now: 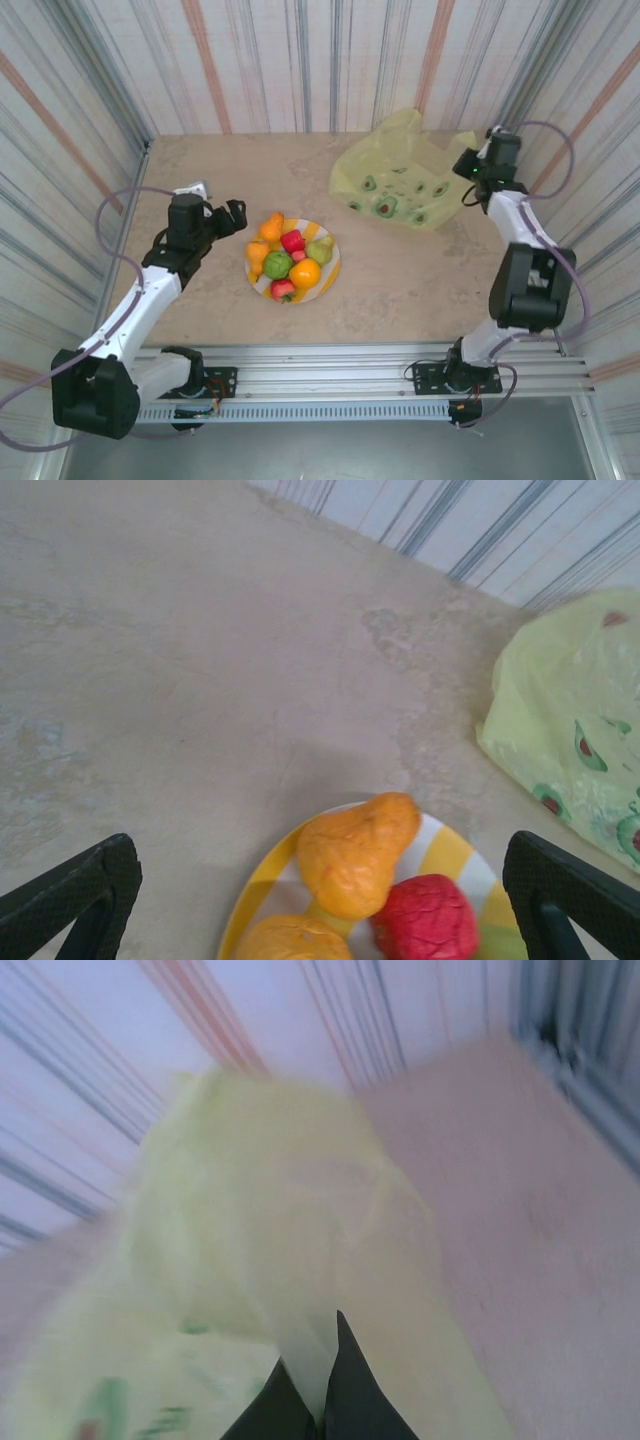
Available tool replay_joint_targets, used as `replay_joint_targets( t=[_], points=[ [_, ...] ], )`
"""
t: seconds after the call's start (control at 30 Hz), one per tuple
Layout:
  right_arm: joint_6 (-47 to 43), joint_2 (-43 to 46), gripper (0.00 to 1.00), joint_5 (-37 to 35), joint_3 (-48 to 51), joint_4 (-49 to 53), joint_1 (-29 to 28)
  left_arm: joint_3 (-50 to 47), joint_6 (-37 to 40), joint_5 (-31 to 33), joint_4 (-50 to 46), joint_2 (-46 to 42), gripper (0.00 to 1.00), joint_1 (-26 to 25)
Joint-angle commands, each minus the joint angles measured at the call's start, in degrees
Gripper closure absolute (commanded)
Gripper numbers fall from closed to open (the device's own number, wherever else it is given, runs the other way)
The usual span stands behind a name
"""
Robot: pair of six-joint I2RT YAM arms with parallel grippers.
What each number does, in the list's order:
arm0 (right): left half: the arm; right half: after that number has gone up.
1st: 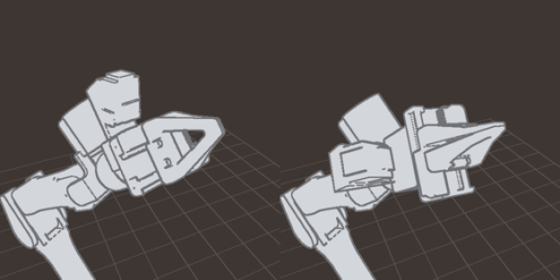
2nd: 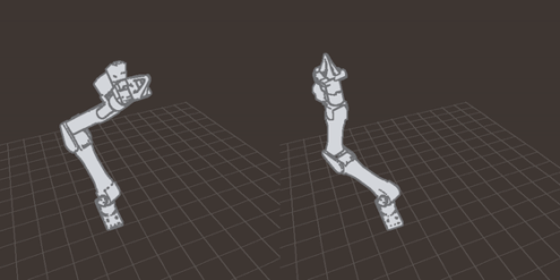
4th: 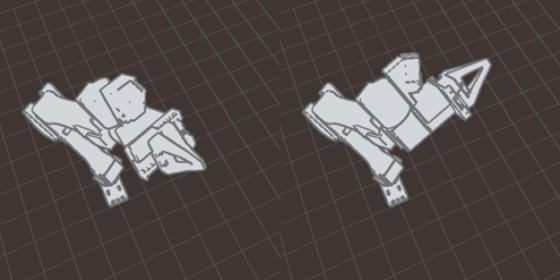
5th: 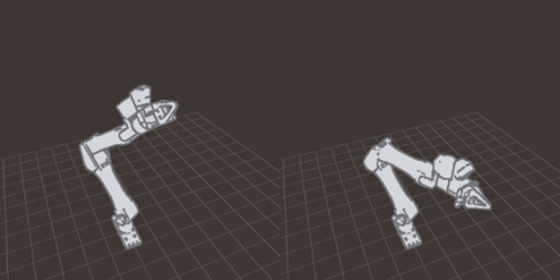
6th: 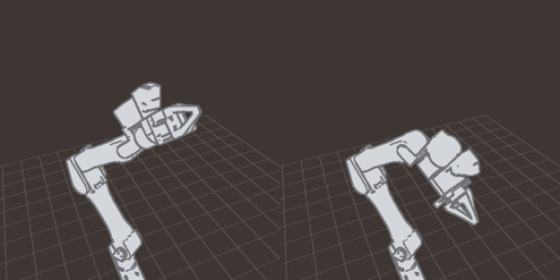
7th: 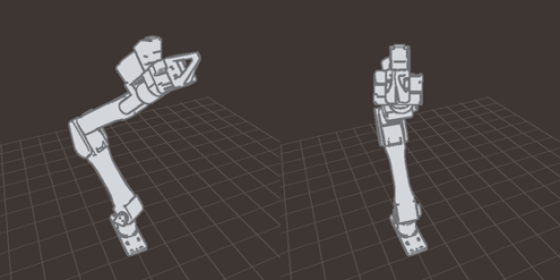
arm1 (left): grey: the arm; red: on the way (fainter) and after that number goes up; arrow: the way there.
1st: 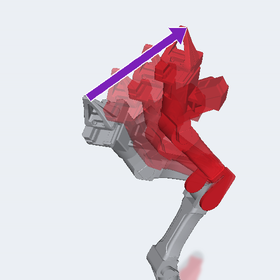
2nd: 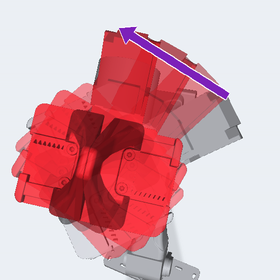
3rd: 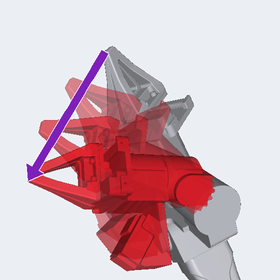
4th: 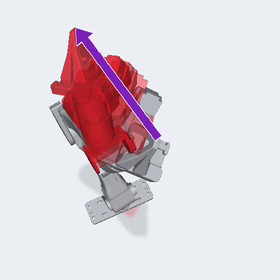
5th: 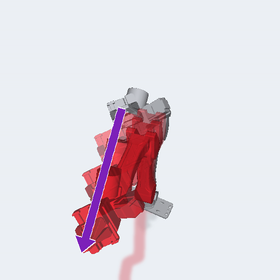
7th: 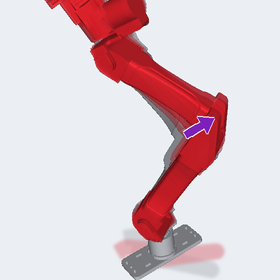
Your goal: Place the fruits into the plastic bag
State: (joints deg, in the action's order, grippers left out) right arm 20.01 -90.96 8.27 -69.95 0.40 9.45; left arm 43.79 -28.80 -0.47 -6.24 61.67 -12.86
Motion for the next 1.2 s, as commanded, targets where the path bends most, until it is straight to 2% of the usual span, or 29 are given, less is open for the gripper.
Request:
replay_joint_targets(
  t=[0.0,0.23,0.37,0.47,0.6,0.77,1.17],
  points=[
    [-2.76,7.92,1.0,13.73,-0.67,-1.8,2.32,3.28,-3.64,-1.97,-1.0,-2.51,0.03,-1.85],
    [-1.36,15.08,1.0,25.31,1.73,-9.03,1.19,10.95,-1.14,0.23,-0.66,2.2,0.04,-10.74],
    [-6.07,17.64,1.0,32.3,5.02,-9.21,-0.99,15.86,0.69,-0.18,-0.88,7.72,0.05,-14.46],
    [-10.45,19.43,1.0,36.1,5.79,-5.13,-1.36,19.62,2.73,-1.16,0.1,12.66,0.06,-16.62],
    [-14.2,22.92,1.0,35.94,5.72,-1.16,-1.1,27.13,5.7,-2.52,-0.45,20.5,0.07,-19.29],
    [-14.39,26.47,1.0,38.37,6.68,-2.16,-1.56,39.07,7.53,-4.74,-0.4,31.04,0.06,-21.99],
    [-15.13,26.56,1.0,41.03,7.11,-1.81,-2.5,72.47,4.47,-12.32,-3.63,58.78,0.01,-22.64]
  ],
)
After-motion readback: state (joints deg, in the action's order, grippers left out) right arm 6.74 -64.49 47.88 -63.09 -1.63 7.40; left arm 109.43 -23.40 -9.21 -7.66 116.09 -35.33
